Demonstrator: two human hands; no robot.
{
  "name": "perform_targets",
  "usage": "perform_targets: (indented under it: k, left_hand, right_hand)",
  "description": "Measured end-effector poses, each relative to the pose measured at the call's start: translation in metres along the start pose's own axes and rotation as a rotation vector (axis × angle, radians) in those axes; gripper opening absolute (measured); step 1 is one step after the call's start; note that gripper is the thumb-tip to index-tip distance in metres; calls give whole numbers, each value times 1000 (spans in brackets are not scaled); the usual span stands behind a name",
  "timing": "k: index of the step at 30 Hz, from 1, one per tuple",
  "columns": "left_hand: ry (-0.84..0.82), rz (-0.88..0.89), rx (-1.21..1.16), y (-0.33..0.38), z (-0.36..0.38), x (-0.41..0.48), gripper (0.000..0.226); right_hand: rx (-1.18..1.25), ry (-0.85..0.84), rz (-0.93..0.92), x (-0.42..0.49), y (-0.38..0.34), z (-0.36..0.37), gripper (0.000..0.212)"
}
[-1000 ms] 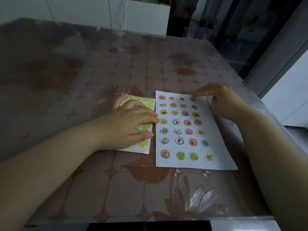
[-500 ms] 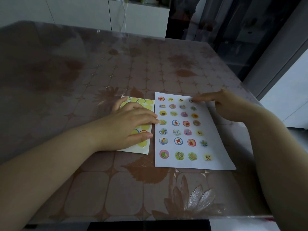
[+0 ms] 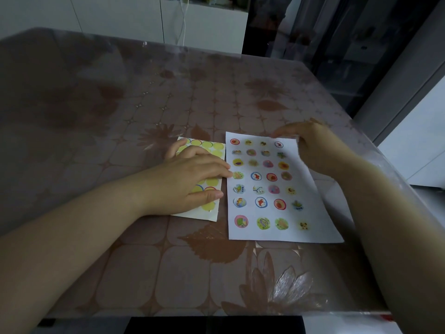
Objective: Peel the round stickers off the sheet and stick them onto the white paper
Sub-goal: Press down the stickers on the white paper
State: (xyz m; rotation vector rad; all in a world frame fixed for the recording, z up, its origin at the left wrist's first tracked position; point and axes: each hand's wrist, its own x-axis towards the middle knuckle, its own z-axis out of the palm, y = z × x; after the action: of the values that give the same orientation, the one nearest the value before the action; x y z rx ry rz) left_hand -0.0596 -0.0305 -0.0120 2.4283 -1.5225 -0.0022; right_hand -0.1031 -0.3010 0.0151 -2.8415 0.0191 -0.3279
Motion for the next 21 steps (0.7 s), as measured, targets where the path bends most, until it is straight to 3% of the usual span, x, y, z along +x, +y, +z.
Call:
perform_targets:
  k: [5, 9, 14, 18, 21]
  left_hand:
    - [7, 4, -6, 0, 0, 0, 56]
    - [5, 5, 1, 0, 0, 0, 57]
    - [-1, -4, 9, 1, 0, 0, 59]
    - [-10, -10, 15, 2, 0, -1, 61]
    - [-16, -17, 28, 2, 1, 0, 62]
  right_hand:
    - [-79, -134, -205, -3, -33, 10, 43]
    - [-158, -228, -238, -5, -39, 15, 62]
    - [-216, -186, -311, -6, -44, 14, 70]
    - [-279, -124, -398, -4, -44, 19, 63]
    - [-288, -160, -351, -4, -48, 17, 63]
